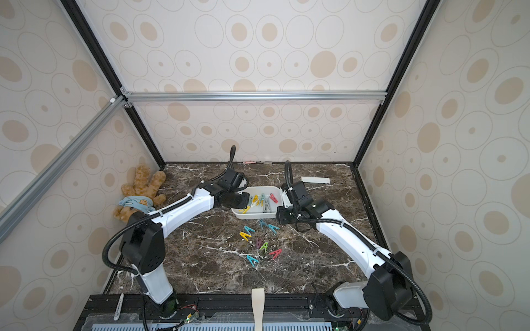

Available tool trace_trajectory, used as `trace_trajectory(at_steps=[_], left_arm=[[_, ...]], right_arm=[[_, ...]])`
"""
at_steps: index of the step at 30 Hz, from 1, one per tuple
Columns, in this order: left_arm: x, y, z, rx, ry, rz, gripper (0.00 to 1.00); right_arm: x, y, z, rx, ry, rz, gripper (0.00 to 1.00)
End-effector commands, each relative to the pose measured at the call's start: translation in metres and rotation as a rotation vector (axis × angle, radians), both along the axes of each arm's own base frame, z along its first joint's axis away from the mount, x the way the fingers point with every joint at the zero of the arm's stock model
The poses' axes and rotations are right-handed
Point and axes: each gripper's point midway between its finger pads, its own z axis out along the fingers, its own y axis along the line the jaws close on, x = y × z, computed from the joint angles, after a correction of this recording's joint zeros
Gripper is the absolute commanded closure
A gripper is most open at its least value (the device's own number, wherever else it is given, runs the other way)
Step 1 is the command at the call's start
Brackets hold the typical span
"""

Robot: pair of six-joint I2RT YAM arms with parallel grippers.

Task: Put the clothespins into the storage box
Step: Place the clothespin in the storage box.

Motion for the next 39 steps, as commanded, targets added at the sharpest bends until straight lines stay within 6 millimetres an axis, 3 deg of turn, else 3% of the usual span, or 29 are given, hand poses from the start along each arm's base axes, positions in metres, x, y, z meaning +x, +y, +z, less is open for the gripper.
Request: trace_trajectory(at_steps=[1,6,13,18,22,29,32,39], left_arm=[[0.027,-0.001,-0.006,0.04,-0.028,-0.05,0.98],[0.044,-0.008,-0.036,0.051,0.01,-0.055,0.98],[0.06,-0.018,-0.057,0.041,0.037,-0.04,0.97],[0.066,-0.025,-0.059,0.019,0.046,-0.042,0.83],[0.07,-0.026,-0.049,0.02,0.027,-0.039,0.71],[0.069,-0.022,-0.015,0.011,-0.035,-0.046,0.64],[0.06,-0.016,-0.002,0.01,-0.057,-0.049,0.63],[0.018,0.005,0.026,-0.081,-0.135,-0.022,0.6]], right_arm=[[-0.016,-0.016,-0.008,-0.043,0.033,-0.048,0.7],[-0.027,-0.024,-0.025,-0.056,0.066,-0.069,0.69],[-0.02,-0.009,-0.04,-0.034,0.11,-0.035,0.69],[-0.015,-0.001,-0.044,-0.015,0.117,-0.021,0.68],[-0.013,-0.001,-0.044,-0.008,0.101,-0.035,0.68],[-0.018,-0.007,-0.05,-0.03,0.117,-0.069,0.66],[-0.027,-0.006,-0.058,-0.041,0.129,-0.085,0.62],[-0.065,0.003,-0.083,-0.127,0.175,-0.103,0.56]])
